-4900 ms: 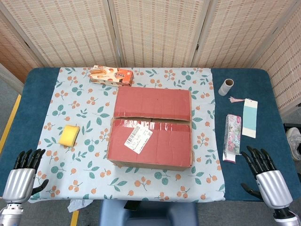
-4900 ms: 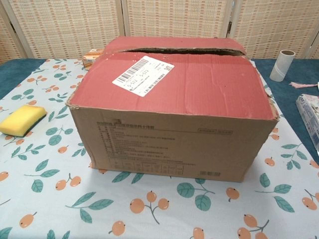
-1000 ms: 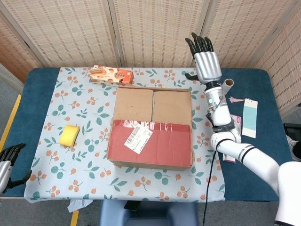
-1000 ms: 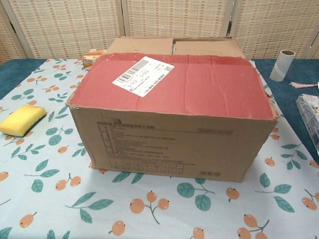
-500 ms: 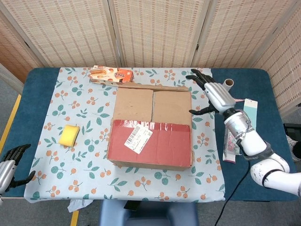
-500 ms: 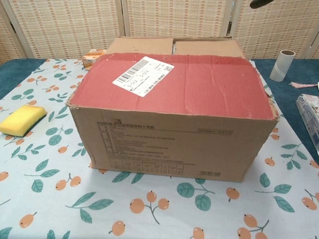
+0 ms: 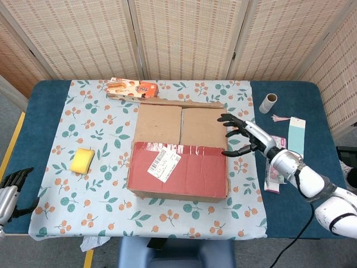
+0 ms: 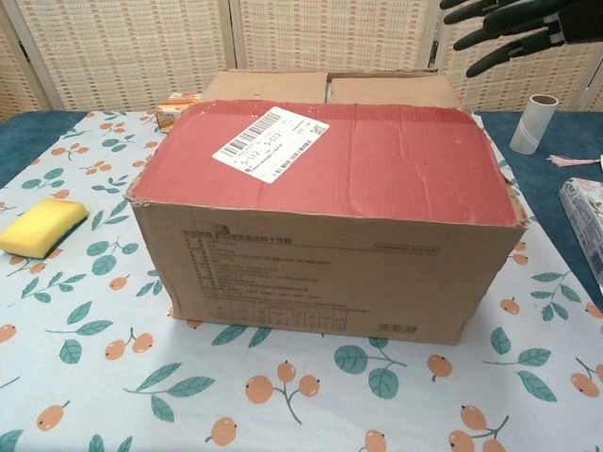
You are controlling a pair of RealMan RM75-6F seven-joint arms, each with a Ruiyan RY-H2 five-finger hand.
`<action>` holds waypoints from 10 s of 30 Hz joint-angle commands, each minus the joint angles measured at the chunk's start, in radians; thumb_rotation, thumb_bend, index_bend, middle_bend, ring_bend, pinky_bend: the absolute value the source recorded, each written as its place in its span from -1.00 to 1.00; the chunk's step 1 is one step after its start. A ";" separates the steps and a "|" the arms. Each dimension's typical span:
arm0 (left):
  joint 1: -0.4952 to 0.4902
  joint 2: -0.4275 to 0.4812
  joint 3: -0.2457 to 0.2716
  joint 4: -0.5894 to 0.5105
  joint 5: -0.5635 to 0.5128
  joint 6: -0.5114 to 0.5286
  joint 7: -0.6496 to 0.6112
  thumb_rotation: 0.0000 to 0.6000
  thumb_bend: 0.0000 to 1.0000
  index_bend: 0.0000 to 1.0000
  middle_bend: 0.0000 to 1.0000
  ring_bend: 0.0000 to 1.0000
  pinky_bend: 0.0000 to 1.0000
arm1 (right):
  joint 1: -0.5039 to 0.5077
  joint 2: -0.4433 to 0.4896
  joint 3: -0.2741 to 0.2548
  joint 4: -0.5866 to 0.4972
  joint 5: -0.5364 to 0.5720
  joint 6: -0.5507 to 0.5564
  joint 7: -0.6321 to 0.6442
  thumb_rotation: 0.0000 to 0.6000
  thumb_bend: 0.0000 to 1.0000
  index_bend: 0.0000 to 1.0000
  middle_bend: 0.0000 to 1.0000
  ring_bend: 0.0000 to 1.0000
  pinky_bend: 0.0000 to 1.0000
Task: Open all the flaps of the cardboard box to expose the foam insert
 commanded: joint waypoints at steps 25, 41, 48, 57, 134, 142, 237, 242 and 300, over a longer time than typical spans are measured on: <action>-0.005 0.000 -0.004 0.000 -0.020 -0.021 0.003 1.00 -0.05 -0.89 -0.79 -0.94 -1.00 | 0.300 -0.110 -0.520 0.349 -0.401 0.381 0.628 1.00 -0.59 -0.66 -0.87 -0.70 -0.51; 0.000 -0.017 -0.008 -0.017 -0.043 0.002 0.084 1.00 -0.05 -0.89 -0.79 -0.94 -1.00 | 0.278 0.064 -0.582 0.144 -0.418 0.620 0.491 1.00 -0.59 -0.66 -0.90 -0.70 -0.51; 0.007 -0.043 -0.008 -0.007 -0.011 0.048 0.125 1.00 -0.06 -0.84 -0.79 -0.92 -1.00 | 0.239 0.194 -0.620 -0.015 -0.465 0.710 0.406 1.00 -0.58 -0.66 -0.92 -0.71 -0.51; 0.011 -0.063 -0.011 -0.003 0.003 0.074 0.148 1.00 -0.06 -0.82 -0.79 -0.92 -1.00 | 0.109 0.360 -0.732 -0.191 -0.626 0.821 0.208 1.00 -0.59 -0.70 -0.97 -0.76 -0.51; 0.036 0.001 -0.011 0.061 0.062 0.070 -0.166 1.00 -0.03 -0.85 -0.86 -1.00 -1.00 | 0.567 -0.410 -0.272 0.041 0.742 0.290 -1.869 0.17 -0.59 0.25 -0.97 -1.00 -1.00; 0.037 0.000 -0.013 0.064 0.056 0.067 -0.167 1.00 -0.03 -0.85 -0.86 -1.00 -1.00 | 0.577 -0.417 -0.294 0.079 0.751 0.265 -1.861 0.17 -0.59 0.25 -0.97 -1.00 -1.00; -0.557 -0.058 -0.228 -0.322 0.155 -0.368 0.422 1.00 0.90 -0.08 -0.90 -1.00 -1.00 | -0.602 -0.117 -0.381 0.287 -0.076 1.377 -0.745 0.74 -0.59 -0.28 -1.00 -1.00 -1.00; -0.664 -0.139 -0.270 -0.283 0.081 -0.442 0.374 1.00 0.94 -0.08 -0.90 -1.00 -1.00 | -0.610 -0.101 -0.377 0.291 -0.067 1.348 -0.706 0.73 -0.59 -0.28 -1.00 -1.00 -1.00; -0.988 -0.531 -0.175 0.187 -0.187 -0.412 0.610 1.00 1.00 0.00 -0.98 -1.00 -1.00 | -0.589 -0.040 -0.331 0.311 -0.054 1.159 -0.555 0.74 -0.59 -0.32 -1.00 -1.00 -1.00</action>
